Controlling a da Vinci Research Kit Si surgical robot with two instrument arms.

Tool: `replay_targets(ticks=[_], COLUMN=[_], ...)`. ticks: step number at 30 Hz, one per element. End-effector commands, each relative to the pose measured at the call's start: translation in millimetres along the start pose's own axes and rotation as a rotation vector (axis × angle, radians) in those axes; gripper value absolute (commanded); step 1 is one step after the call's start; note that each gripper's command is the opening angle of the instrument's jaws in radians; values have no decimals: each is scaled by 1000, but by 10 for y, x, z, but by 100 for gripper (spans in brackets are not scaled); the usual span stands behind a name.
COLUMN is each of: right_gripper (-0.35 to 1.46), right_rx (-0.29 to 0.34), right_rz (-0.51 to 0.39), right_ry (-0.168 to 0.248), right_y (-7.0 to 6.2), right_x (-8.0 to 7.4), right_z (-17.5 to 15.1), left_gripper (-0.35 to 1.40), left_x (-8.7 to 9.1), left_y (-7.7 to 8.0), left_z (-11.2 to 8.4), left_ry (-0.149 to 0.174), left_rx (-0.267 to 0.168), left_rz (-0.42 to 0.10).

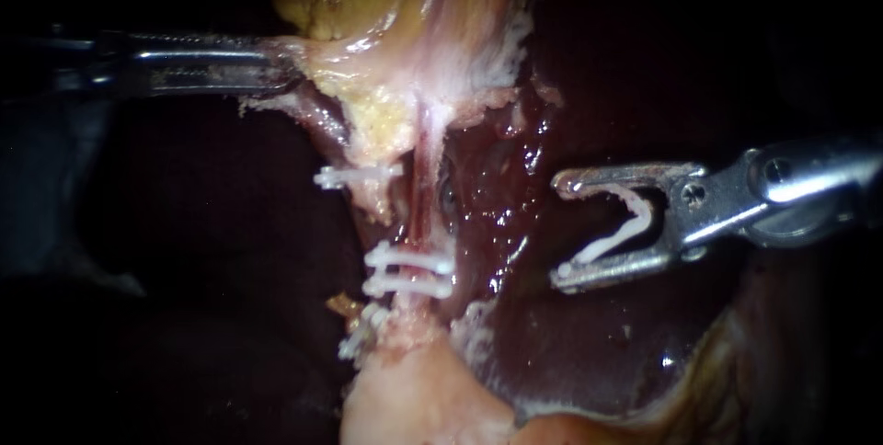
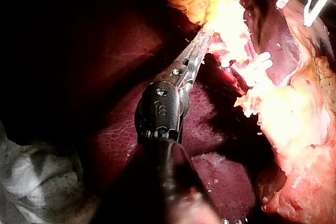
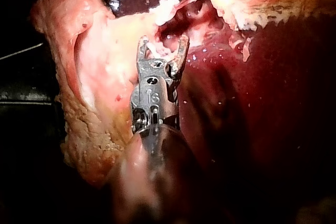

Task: Clipping third clip right tube

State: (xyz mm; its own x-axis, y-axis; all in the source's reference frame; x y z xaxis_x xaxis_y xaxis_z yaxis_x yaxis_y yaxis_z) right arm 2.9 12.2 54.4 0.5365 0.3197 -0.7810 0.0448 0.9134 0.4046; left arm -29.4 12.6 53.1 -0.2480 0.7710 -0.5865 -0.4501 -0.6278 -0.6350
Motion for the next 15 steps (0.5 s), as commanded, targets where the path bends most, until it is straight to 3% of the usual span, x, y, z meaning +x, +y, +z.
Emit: replay_targets(ticks=[1, 8, 12, 15], right_gripper=[50, 50, 50, 50], right_rx=[-1, -1, -1, -1], right_rz=[1, 1, 1, 1], right_ry=[0, 0, 0, 0], right_y=[0, 0, 0, 0], right_x=[0, 0, 0, 0], right_z=[0, 1, 1, 1], left_gripper=[-35, -35, -35, -35], left_x=[0, 7, 23, 37], left_y=[0, 0, -1, -1], left_z=[0, -9, -28, -46], left_ry=[-1, -3, -10, 9], left_rx=[1, -5, -13, -4], left_rz=[0, -3, -11, -21])
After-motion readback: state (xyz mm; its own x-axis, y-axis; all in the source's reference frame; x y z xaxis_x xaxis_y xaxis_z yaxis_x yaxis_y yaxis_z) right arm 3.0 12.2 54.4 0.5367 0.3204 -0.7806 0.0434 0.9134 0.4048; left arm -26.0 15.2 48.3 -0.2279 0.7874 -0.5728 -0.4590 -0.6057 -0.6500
